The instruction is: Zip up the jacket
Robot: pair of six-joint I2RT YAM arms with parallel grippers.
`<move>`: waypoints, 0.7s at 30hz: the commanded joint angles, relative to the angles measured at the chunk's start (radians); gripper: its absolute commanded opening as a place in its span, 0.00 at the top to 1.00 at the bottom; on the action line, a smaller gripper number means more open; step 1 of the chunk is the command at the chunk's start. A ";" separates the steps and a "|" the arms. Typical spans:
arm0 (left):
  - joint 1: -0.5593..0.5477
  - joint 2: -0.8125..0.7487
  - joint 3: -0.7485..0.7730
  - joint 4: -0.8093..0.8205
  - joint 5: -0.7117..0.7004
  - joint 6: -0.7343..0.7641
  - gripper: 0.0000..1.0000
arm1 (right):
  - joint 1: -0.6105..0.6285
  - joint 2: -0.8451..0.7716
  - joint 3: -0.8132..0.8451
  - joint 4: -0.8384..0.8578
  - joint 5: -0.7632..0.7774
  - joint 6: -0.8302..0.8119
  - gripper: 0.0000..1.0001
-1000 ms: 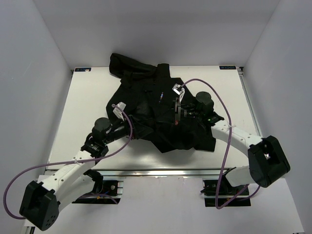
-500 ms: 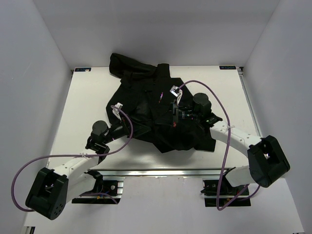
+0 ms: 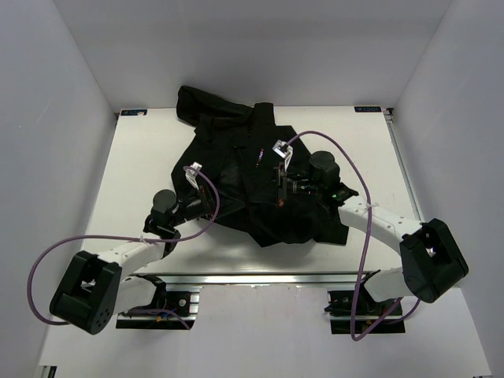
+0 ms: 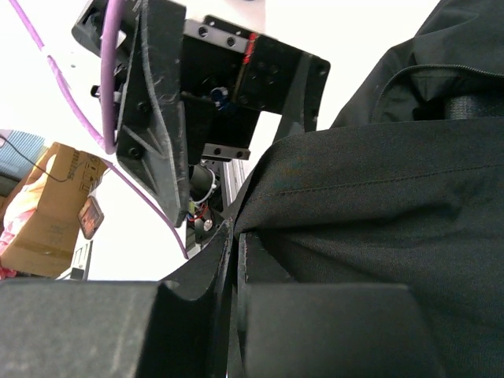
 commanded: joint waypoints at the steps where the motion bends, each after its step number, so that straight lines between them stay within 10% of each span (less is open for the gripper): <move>1: 0.008 0.020 0.045 0.073 0.030 -0.015 0.02 | 0.011 -0.002 0.006 0.044 -0.009 -0.011 1.00; 8: 0.019 0.050 0.042 0.153 0.045 -0.049 0.02 | 0.012 0.027 -0.011 0.032 0.011 -0.021 1.00; 21: 0.019 0.108 0.047 0.231 0.081 -0.081 0.41 | 0.012 0.050 -0.027 0.077 -0.008 0.005 1.00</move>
